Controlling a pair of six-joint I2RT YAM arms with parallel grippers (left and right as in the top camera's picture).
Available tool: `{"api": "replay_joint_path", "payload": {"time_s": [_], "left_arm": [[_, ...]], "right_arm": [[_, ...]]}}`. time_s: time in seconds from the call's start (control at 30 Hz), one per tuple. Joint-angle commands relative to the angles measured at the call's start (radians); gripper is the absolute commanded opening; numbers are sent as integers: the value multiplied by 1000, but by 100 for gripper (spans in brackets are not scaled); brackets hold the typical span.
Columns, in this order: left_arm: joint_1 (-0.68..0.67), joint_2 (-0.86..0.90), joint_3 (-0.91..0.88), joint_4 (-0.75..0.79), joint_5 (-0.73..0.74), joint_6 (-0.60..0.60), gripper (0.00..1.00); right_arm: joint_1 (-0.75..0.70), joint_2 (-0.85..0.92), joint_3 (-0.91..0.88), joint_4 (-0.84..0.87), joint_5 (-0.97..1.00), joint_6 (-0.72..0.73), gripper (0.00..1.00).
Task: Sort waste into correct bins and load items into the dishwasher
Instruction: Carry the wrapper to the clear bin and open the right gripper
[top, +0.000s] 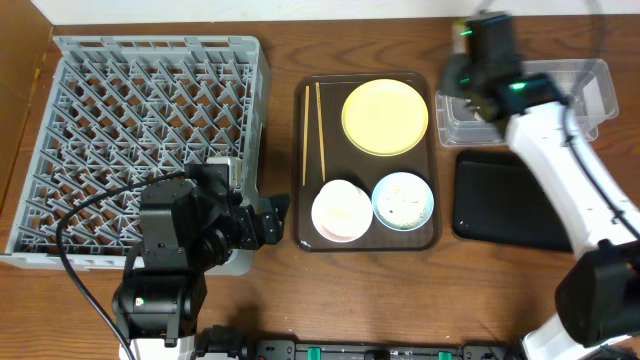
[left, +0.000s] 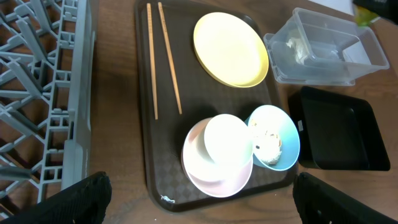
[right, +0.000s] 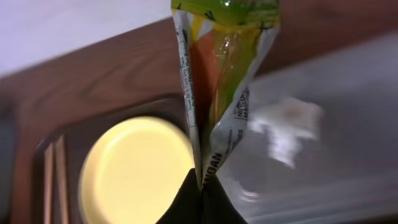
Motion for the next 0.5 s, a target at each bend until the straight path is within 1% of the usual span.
{"api": "replay_joint_path", "payload": {"time_s": [0.0, 0.07, 0.1, 0.13, 0.17, 0.2, 0.27, 0.33, 0.4, 0.43, 0.47], "left_arm": [[-3, 0, 26, -2, 13, 2, 94], [-3, 0, 26, -3, 13, 2, 94], [-3, 0, 26, -2, 13, 2, 94], [-3, 0, 26, -3, 13, 2, 94], [-3, 0, 26, -2, 13, 2, 94], [-3, 0, 26, -3, 13, 2, 94], [-3, 0, 26, -3, 13, 2, 94], [-3, 0, 26, -3, 13, 2, 94], [-3, 0, 26, -3, 13, 2, 94], [-3, 0, 26, -3, 13, 2, 94], [-3, 0, 26, -2, 13, 2, 94]], "right_arm": [[-80, 78, -13, -26, 11, 299, 1], [-121, 119, -13, -15, 11, 359, 1], [-132, 133, -13, -13, 10, 368, 2], [-142, 148, -13, -9, 8, 370, 18], [-146, 156, -13, -5, -5, 367, 37], [-147, 159, -13, -3, -32, 341, 53], [-148, 140, -9, 13, -104, 282, 67], [-150, 98, -2, 10, -137, 238, 70], [-147, 27, -1, -11, -144, 190, 71], [-143, -8, -1, -26, -143, 158, 70], [-137, -50, -1, -44, -150, 99, 67]]}}
